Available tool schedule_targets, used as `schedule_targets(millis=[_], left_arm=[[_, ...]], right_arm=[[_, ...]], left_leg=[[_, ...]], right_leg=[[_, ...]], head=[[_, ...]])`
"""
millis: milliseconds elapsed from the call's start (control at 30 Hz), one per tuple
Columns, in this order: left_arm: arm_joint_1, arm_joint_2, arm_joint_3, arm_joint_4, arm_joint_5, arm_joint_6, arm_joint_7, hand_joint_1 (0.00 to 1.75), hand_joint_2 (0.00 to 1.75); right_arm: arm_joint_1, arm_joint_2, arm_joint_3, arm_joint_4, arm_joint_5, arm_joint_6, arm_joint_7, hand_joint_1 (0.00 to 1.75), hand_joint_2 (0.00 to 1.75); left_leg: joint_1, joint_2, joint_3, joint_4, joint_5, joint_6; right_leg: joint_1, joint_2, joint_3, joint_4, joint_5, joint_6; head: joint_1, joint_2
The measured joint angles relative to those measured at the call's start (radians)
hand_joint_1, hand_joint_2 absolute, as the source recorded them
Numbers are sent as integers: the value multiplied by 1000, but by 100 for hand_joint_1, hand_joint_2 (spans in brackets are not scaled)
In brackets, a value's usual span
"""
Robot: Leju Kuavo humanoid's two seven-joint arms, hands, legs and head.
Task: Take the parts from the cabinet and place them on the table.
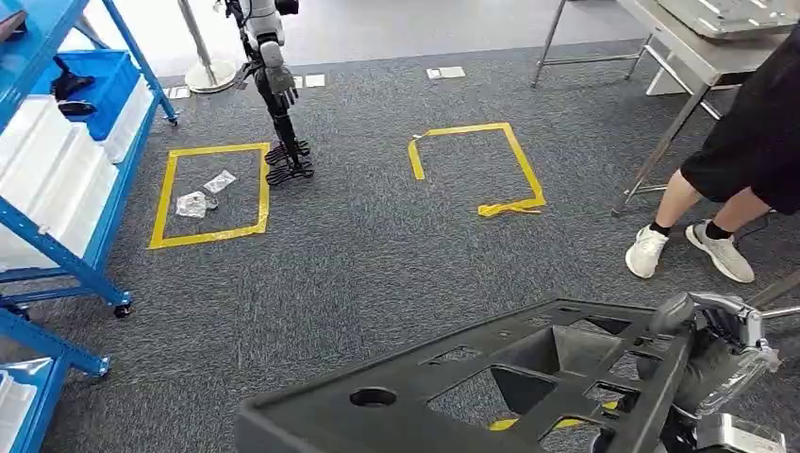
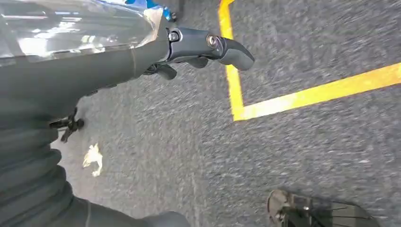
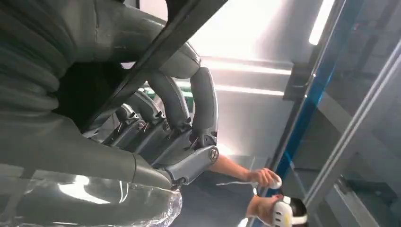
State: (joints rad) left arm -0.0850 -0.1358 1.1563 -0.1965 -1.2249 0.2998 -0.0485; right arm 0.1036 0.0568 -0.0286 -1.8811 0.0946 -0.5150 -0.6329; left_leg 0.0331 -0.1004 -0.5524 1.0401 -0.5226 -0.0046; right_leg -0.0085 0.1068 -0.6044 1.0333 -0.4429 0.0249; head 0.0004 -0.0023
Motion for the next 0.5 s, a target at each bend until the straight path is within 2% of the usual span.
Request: schedule_targets(millis=[33, 67, 100, 133, 167, 200, 233, 300, 333, 367, 433, 467, 500], left_arm=[[0, 0, 0, 0, 6, 0, -13, 0, 175], [0, -1, 1, 0, 14, 0, -31, 0, 175], [0, -1, 2, 0, 22, 0, -51, 0, 175], [-1, -5, 3, 0, 30, 0, -74, 0, 175], [-3, -6, 3, 0, 36, 1, -89, 0, 175], [-3, -6, 3, 0, 42, 2, -97, 0, 175], [-3, -8, 4, 0, 42, 1, -98, 0, 175], [-3, -11, 4, 0, 41, -4, -95, 0, 175], [-3, -12, 4, 0, 36, -6, -90, 0, 175], [-3, -13, 3, 0, 32, -8, -85, 0, 175], [-5, -18, 4, 0, 29, -9, -79, 0, 175], [-6, -18, 3, 0, 24, -9, -77, 0, 175], [-7, -18, 3, 0, 23, -11, -75, 0, 175]], right_arm=[[-2, 1, 1, 3, -3, 0, -5, 175, 175], [-3, 1, 1, 5, -6, -2, -11, 175, 175], [-3, 1, 1, 6, -9, -6, -16, 175, 175], [-4, 0, 1, 6, -10, -9, -18, 175, 175], [-5, 0, 1, 7, -10, -9, -18, 175, 175], [-15, 0, 1, 8, -11, -9, -18, 175, 175], [-26, 0, 1, 10, -13, -8, -18, 175, 175], [-29, 0, 1, 14, -14, -4, -16, 175, 175], [-29, 0, 1, 16, -14, -3, -16, 175, 175], [-30, 0, 1, 19, -14, -3, -16, 175, 175], [-33, 0, 1, 19, -9, -4, -15, 175, 175], [-34, 0, 1, 19, -5, -7, -15, 175, 175], [-36, 0, 2, 19, 0, -10, -14, 175, 175]], left_leg=[[-5, 17, -3, 4, 2, 6], [-12, 25, -2, 4, 2, 14], [-18, 35, -2, 4, 5, 22], [-12, 53, 6, -7, 13, 35], [-14, 65, 10, -11, 17, 43], [-14, 78, 10, -11, 18, 49], [-17, 94, 9, -11, 18, 51], [-21, 126, 8, -11, 16, 54], [-21, 138, 8, -11, 15, 53], [-20, 152, 8, -11, 13, 52], [-20, 172, 13, -11, 9, 47], [-21, 181, 18, -11, 5, 42], [-30, 187, 19, -9, -2, 33]], right_leg=[[-7, 8, -4, -5, 5, 7], [-9, 16, -7, -9, 7, 13], [-8, 29, -9, -13, 12, 25], [-10, 40, -20, -9, 13, 31], [-12, -13, -30, 11, 3, 30], [-7, -54, -56, 60, -22, 27], [-6, -76, -95, 138, -54, 25], [-9, -92, -168, 287, -101, 26], [-11, -95, -179, 306, -100, 32], [-14, -97, -163, 275, -81, 41], [-19, -116, -79, 122, -22, 58], [-19, -157, -22, 24, 3, 61], [-6, -188, -3, -3, -2, 51]], head=[[2, 0], [0, 0], [1, 0], [0, 0], [2, 0], [13, 0], [16, 0], [15, 0], [17, 0], [16, 0], [16, 0], [17, 0], [18, 0]])
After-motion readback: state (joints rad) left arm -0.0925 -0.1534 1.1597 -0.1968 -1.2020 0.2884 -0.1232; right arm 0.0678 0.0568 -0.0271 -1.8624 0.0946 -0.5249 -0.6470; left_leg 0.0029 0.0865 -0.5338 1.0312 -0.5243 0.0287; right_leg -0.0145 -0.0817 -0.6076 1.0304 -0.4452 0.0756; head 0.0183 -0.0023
